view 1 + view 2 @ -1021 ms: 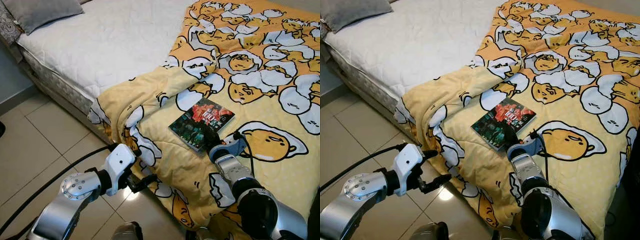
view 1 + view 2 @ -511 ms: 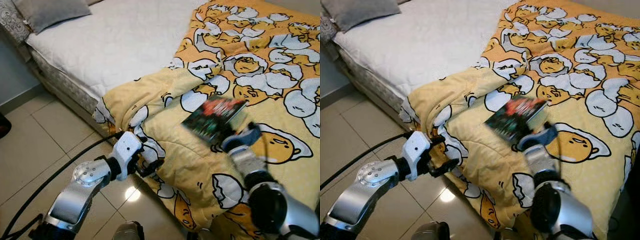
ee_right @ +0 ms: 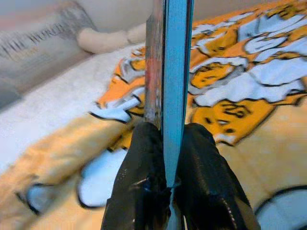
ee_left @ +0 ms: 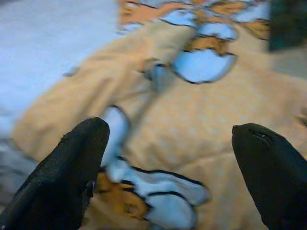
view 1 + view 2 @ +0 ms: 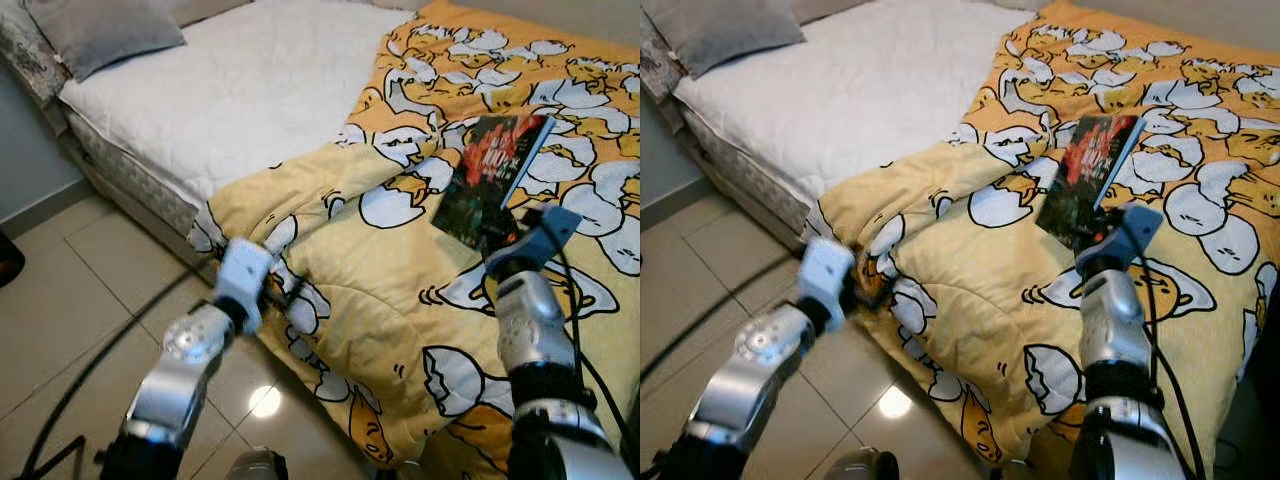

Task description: Clean up the room

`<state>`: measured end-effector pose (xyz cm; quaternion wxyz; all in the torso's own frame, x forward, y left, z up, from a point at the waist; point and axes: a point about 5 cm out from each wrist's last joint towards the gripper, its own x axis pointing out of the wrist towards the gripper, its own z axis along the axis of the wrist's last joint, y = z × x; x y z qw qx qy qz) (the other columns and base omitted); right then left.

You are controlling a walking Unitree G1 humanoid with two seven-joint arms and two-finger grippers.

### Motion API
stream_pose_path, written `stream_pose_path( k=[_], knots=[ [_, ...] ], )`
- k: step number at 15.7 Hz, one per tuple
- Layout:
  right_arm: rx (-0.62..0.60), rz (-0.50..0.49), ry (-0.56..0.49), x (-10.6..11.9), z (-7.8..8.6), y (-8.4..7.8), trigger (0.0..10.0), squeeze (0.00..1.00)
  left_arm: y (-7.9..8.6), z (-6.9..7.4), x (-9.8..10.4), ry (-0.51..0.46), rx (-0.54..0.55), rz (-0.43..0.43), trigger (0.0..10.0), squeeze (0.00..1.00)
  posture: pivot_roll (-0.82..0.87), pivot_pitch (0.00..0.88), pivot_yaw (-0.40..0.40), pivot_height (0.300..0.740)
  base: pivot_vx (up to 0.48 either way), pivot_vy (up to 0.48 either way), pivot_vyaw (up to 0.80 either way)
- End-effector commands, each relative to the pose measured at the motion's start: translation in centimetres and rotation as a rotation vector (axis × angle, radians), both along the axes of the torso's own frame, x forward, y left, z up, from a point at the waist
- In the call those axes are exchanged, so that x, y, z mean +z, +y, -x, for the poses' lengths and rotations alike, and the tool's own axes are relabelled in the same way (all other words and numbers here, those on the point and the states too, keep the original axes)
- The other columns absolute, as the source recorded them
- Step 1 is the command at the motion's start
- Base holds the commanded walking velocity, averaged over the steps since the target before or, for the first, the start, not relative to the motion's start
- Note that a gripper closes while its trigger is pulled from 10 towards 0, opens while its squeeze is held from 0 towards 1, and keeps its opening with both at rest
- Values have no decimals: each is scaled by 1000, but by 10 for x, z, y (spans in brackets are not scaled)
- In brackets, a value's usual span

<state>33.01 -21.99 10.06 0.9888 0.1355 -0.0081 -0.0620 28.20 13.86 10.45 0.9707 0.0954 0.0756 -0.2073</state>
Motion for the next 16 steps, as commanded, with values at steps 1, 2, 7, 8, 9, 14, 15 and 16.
stream_pose_path(
  k=[1,2,7,8,9,14,15,16],
  knots=[
    [11,46,-35,9,-2,7,10000,0,5,-1,-3,2,30,-28,10000,678,17,0,51,740,0,0,0],
    [18,89,-32,7,4,13,10000,0,2,-1,-1,-29,33,-11,10000,663,15,0,53,740,0,0,0],
    [-84,167,25,-4,17,22,10000,0,-7,-2,-1,-86,50,-42,10000,267,13,0,64,740,0,0,-640],
    [-94,163,21,-3,18,22,10000,0,-8,-2,0,-91,48,-29,10000,259,13,0,64,740,0,0,-800],
    [-99,160,23,-2,18,23,10000,0,-8,-3,0,-96,48,-9,10000,255,14,0,63,740,0,0,-800],
    [-104,171,37,-4,19,32,10000,0,7,-8,2,-102,179,23,10000,247,18,0,59,740,0,0,-800],
    [-100,172,33,-4,18,32,10000,0,8,-8,2,-98,182,29,10000,243,22,0,55,740,0,0,-800],
    [-95,173,19,-2,18,34,10000,0,8,-7,2,-96,171,29,10000,180,23,0,54,740,0,0,-800]
  ],
)
